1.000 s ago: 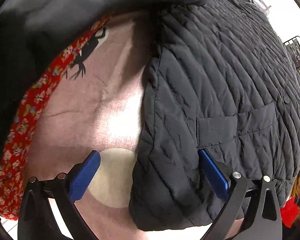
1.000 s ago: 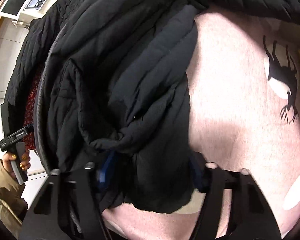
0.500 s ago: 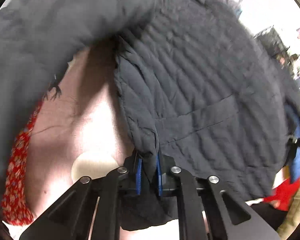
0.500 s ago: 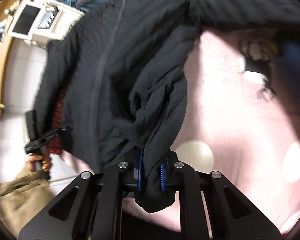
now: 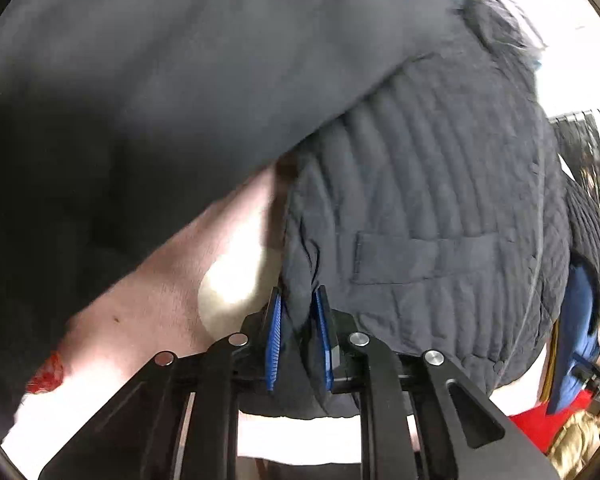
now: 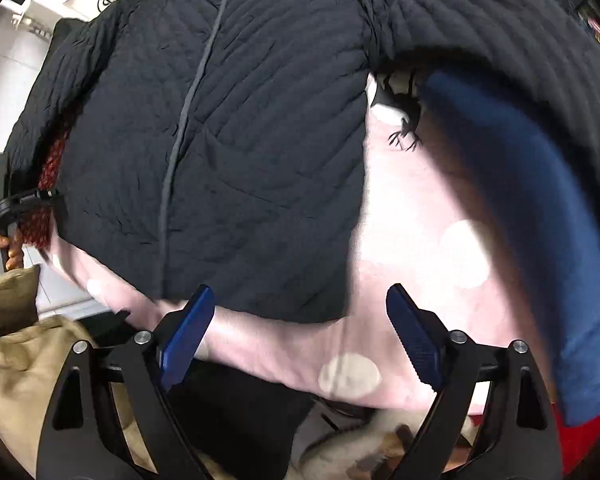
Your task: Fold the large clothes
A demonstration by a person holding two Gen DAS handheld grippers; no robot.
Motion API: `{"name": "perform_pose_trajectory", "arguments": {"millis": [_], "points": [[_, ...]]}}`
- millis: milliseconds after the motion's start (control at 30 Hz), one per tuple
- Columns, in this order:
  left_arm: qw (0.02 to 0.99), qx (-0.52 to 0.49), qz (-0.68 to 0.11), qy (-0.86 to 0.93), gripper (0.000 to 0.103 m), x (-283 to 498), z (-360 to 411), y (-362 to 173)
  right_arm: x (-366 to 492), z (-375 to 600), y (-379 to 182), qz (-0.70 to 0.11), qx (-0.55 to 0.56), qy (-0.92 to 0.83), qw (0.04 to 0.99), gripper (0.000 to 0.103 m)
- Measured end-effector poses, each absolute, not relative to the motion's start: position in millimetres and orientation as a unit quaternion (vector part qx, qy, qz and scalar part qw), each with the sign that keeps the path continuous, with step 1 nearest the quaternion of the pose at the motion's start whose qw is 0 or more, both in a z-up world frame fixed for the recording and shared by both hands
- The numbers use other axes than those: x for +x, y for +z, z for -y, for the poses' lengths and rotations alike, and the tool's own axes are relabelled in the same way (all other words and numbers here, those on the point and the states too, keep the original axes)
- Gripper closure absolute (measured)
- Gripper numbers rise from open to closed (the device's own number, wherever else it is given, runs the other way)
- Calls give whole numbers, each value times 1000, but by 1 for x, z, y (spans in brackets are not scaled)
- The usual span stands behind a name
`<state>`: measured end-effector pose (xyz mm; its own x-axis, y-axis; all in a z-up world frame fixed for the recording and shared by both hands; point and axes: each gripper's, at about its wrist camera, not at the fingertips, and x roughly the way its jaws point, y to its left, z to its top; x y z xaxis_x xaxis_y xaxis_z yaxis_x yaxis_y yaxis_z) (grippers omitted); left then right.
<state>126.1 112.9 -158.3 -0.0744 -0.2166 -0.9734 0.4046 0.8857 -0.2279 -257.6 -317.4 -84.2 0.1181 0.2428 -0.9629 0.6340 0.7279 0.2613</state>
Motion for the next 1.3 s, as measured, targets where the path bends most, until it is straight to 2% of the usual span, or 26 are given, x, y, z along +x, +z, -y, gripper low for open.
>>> {"name": "perform_pose_trajectory", "arguments": {"millis": [100,267,300,333,367,400,433,467,567,733,867,933,1000,1033,1067,1100,1133,1300], "points": [[683,97,-687,-227,87,125,-101,-163,-280,334,-126,-614,418,-179,645,16],[688,163,-668,-230,88,116,-81,-162,-294,344,-179,-579,483,-193,628,16],[688,168,-667,-231,88,116,-77,-161,-294,343,-185,-576,494,-183,625,20],[688,171,-666,-233,88,116,-75,-160,-288,339,-191,-575,499,-169,626,25],[687,172,-665,-235,90,116,-74,-159,-285,337,-190,-582,487,-164,630,40],[685,173,-666,-240,91,116,-72,-158,-279,330,-190,-591,470,-150,638,66],[683,177,-665,-246,92,115,-69,-157,-276,326,-188,-584,482,-122,641,82],[682,185,-662,-250,93,108,-68,-153,-274,323,-183,-581,479,-120,647,88],[671,225,-650,-276,96,93,-61,-142,-279,320,-154,-583,468,-102,656,92],[641,242,-661,-305,96,78,-53,-122,-292,321,-128,-614,453,-83,640,93],[614,261,-680,-305,96,67,-44,-138,-323,318,-143,-653,444,-100,605,92],[618,249,-688,-287,93,67,-45,-150,-322,314,-157,-661,434,-118,600,89],[626,234,-693,-271,85,74,-40,-153,-318,315,-168,-671,428,-144,588,75],[628,227,-698,-260,80,79,-35,-152,-315,317,-170,-678,423,-151,582,71],[631,226,-697,-255,61,82,-34,-149,-312,320,-169,-682,412,-155,584,65],[637,232,-692,-249,34,84,-35,-142,-309,322,-166,-683,401,-155,590,57],[646,241,-681,-245,26,86,-29,-138,-303,324,-161,-685,385,-157,598,55],[685,266,-623,-269,17,97,16,-96,-266,329,-118,-661,336,-179,646,50]]}}
